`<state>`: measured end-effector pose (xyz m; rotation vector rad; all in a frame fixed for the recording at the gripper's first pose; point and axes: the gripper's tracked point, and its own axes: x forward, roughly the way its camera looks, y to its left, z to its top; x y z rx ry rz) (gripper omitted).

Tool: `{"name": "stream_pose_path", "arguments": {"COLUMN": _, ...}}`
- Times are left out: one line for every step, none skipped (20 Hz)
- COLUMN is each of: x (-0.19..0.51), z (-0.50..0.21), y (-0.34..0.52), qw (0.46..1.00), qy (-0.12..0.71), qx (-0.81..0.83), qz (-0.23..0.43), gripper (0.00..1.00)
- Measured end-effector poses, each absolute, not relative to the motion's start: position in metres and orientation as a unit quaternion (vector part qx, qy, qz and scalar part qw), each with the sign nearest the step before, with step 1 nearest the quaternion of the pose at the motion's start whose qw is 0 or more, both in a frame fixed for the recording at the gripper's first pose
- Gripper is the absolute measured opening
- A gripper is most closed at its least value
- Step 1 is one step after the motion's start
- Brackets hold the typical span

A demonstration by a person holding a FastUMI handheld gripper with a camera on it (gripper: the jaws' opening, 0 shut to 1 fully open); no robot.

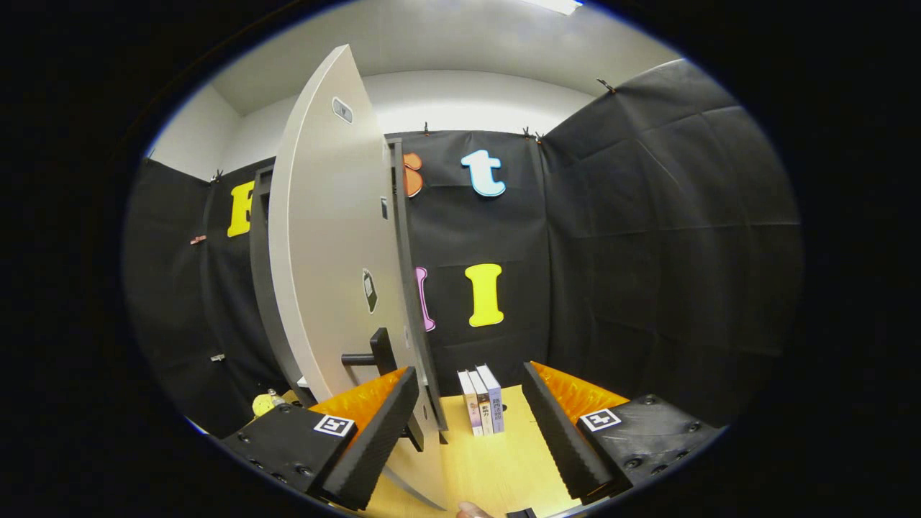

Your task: Open the shoe cabinet door, grab the shoes and put them into the shoe cabinet, then close the shoe cabinet door.

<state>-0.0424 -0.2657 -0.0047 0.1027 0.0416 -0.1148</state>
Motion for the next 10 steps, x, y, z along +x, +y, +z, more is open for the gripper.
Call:
{"name": "stream_pose_path", "arguments": {"x": -0.043, "z": -0.005, "y": -0.257, "qw": 0.997, "qy": 0.021, "qx": 0.049, "qz": -0.055, "gripper": 0.98}}
{"name": "stream_pose_path", "arguments": {"x": -0.044, "z": -0.005, "y": -0.247, "qw": 0.997, "qy": 0.022, "qx": 0.049, "qz": -0.053, "gripper": 0.98}}
{"name": "stream_pose_path", "arguments": {"x": -0.044, "z": -0.005, "y": -0.237, "qw": 0.997, "qy": 0.023, "qx": 0.05, "qz": -0.05, "gripper": 0.98}}
{"name": "stream_pose_path", "arguments": {"x": -0.045, "z": -0.006, "y": -0.228, "qw": 0.997, "qy": 0.024, "qx": 0.053, "qz": -0.049, "gripper": 0.98}}
{"name": "stream_pose_path", "arguments": {"x": -0.045, "z": -0.006, "y": -0.218, "qw": 0.997, "qy": 0.024, "qx": 0.055, "qz": -0.047, "gripper": 0.98}}
{"name": "stream_pose_path", "arguments": {"x": -0.044, "z": -0.008, "y": -0.209, "qw": 0.997, "qy": 0.024, "qx": 0.057, "qz": -0.047, "gripper": 0.98}}
{"name": "stream_pose_path", "arguments": {"x": -0.042, "z": -0.009, "y": -0.196, "qw": 0.997, "qy": 0.023, "qx": 0.058, "qz": -0.046, "gripper": 0.98}}
{"name": "stream_pose_path", "arguments": {"x": -0.041, "z": -0.009, "y": -0.185, "qw": 0.997, "qy": 0.023, "qx": 0.059, "qz": -0.046, "gripper": 0.98}}
{"name": "stream_pose_path", "arguments": {"x": -0.04, "z": -0.009, "y": -0.175, "qw": 0.997, "qy": 0.023, "qx": 0.06, "qz": -0.044, "gripper": 0.98}}
{"name": "stream_pose_path", "arguments": {"x": -0.038, "z": -0.009, "y": -0.165, "qw": 0.997, "qy": 0.024, "qx": 0.061, "qz": -0.042, "gripper": 0.98}}
